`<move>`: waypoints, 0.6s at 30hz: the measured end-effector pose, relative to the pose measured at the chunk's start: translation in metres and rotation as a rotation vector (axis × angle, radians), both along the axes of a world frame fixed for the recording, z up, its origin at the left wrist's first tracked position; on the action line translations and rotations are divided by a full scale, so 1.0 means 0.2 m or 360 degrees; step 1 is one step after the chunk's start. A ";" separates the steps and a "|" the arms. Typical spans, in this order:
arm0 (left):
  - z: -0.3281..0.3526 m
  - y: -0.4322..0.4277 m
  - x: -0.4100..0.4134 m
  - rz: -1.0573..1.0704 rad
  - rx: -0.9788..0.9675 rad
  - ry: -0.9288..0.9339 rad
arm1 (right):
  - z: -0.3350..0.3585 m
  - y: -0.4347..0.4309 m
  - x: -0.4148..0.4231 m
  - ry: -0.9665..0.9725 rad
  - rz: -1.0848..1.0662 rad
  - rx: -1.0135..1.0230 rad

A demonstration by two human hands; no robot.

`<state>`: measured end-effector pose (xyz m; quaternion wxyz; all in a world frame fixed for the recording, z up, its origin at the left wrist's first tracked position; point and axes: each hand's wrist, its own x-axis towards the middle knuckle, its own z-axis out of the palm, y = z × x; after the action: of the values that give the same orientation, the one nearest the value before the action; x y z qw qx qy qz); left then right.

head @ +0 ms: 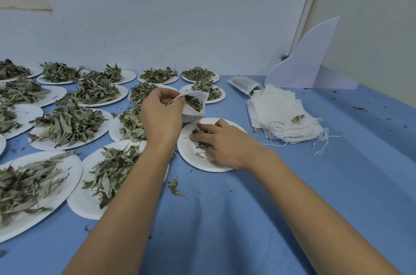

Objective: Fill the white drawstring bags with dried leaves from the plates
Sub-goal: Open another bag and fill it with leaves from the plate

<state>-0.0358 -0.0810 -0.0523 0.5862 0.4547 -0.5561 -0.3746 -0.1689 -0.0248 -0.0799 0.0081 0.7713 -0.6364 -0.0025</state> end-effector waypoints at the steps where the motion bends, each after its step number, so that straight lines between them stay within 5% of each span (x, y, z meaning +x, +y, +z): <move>1: 0.00 0.00 0.00 -0.0005 0.0002 -0.0001 | 0.00 0.00 0.00 0.0029 -0.0002 0.0024; 10: 0.00 0.00 0.00 -0.0017 0.0005 -0.0029 | -0.01 0.00 0.03 0.0213 0.0001 0.0183; 18: 0.00 0.00 0.00 -0.0008 0.0036 -0.0030 | -0.04 -0.01 0.03 0.0165 -0.0020 -0.0023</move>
<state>-0.0354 -0.0806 -0.0532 0.5748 0.4634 -0.5585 -0.3780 -0.1635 -0.0259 -0.0886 0.0467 0.7661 -0.6399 -0.0379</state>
